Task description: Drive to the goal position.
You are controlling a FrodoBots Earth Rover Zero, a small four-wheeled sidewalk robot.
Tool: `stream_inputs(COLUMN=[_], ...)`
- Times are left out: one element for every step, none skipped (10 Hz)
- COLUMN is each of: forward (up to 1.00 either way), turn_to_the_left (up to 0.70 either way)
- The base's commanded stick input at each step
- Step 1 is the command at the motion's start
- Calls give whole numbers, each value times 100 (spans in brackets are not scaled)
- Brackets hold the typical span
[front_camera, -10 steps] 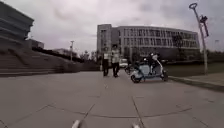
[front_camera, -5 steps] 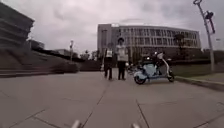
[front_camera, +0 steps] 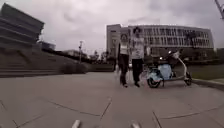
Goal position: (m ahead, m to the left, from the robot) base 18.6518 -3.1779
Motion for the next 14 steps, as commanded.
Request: stream_inputs(forward=[85,85,85,85,85,85,85,85,85,85,85,85,85,85], turn_to_the_left=[0,0,0,0,0,0,0,0,0,0,0,0,0,0])
